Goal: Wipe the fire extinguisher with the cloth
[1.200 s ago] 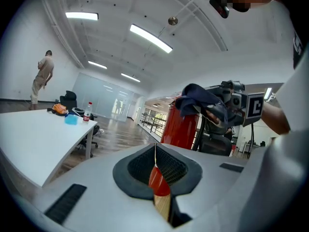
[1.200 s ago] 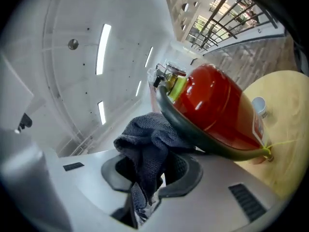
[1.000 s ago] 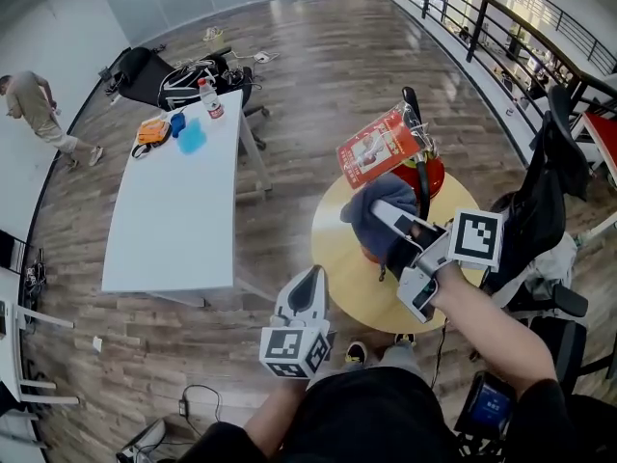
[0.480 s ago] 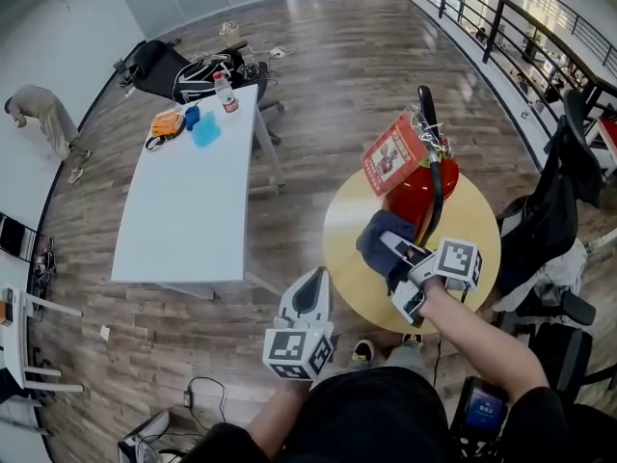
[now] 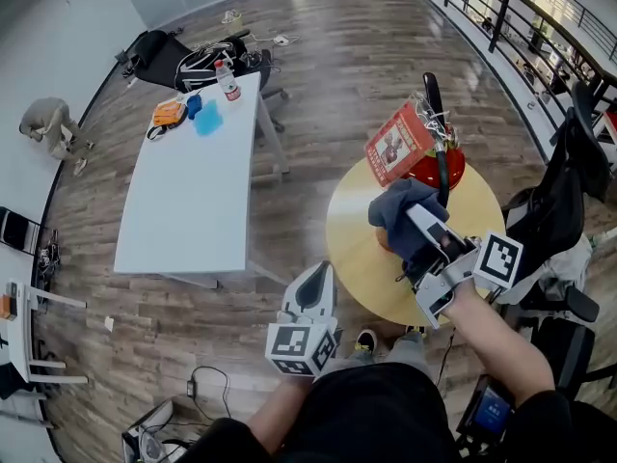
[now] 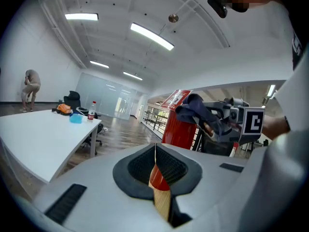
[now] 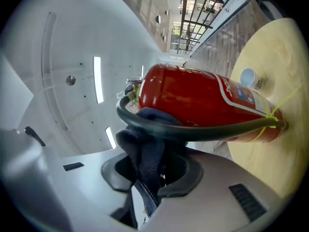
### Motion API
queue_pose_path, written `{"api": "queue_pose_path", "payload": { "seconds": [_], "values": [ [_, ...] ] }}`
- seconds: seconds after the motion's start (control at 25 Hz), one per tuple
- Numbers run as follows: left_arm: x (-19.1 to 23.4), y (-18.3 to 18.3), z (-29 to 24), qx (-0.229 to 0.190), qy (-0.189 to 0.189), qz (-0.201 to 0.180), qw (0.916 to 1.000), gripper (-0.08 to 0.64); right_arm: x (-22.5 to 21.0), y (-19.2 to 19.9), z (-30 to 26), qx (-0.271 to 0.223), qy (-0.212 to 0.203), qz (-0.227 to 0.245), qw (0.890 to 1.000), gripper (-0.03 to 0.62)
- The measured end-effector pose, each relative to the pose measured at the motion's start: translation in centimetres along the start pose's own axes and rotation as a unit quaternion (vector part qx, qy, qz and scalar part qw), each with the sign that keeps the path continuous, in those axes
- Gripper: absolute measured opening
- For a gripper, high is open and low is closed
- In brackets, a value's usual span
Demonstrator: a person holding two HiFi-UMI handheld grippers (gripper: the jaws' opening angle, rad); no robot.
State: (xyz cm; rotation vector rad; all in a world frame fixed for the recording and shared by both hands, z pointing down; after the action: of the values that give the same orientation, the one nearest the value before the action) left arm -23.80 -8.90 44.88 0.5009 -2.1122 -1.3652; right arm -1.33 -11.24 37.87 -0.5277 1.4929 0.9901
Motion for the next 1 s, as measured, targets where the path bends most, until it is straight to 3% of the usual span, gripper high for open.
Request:
{"api": "queue_pose_path", "payload": {
  "seconds": [0.12, 0.24, 0.32, 0.48, 0.64, 0.8, 1.0],
  "values": [
    [-0.1, 0.4, -0.1, 0.007, -0.001, 0.002, 1.0000, 0.025, -4.0, 0.8, 0.2, 0.011, 0.038, 0.000, 0.999, 0.098],
    [0.3, 1.2, -0.3, 0.021, -0.006, 0.004, 0.9998, 0.025, -9.9, 2.3, 0.4, 0.025, 0.106, -0.012, 0.994, 0.098],
    [0.7, 1.7, -0.2, 0.029, -0.010, 0.003, 0.9995, 0.025, -13.9, 3.4, 0.8, 0.035, 0.153, -0.020, 0.987, 0.098],
    [1.7, 2.5, -0.2, 0.043, -0.025, 0.003, 0.9988, 0.025, -21.1, 4.8, 2.1, 0.047, 0.211, -0.019, 0.976, 0.098],
    [2.7, 3.4, 0.3, 0.063, -0.045, 0.003, 0.9970, 0.025, -28.2, 6.6, 3.9, 0.072, 0.274, -0.031, 0.958, 0.098],
    [2.6, 3.7, 0.3, 0.076, -0.047, 0.003, 0.9960, 0.025, -30.3, 7.6, 4.6, 0.055, 0.274, -0.048, 0.959, 0.098],
    [2.4, 3.6, 0.0, 0.073, -0.046, 0.003, 0.9963, 0.025, -29.0, 8.0, 1.6, 0.026, 0.260, -0.075, 0.962, 0.098]
  ]
}}
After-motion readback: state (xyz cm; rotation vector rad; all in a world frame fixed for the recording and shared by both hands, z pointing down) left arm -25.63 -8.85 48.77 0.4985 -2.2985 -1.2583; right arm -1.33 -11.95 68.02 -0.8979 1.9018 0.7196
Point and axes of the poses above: the fingertips, and each gripper's own axes: z backward along the fingers, x to its left, y out of its underside, the point moved 6 cm from there along z, backward along the fingers, and after that the axes turned 8 degrees about x, right-handed, at the moved point
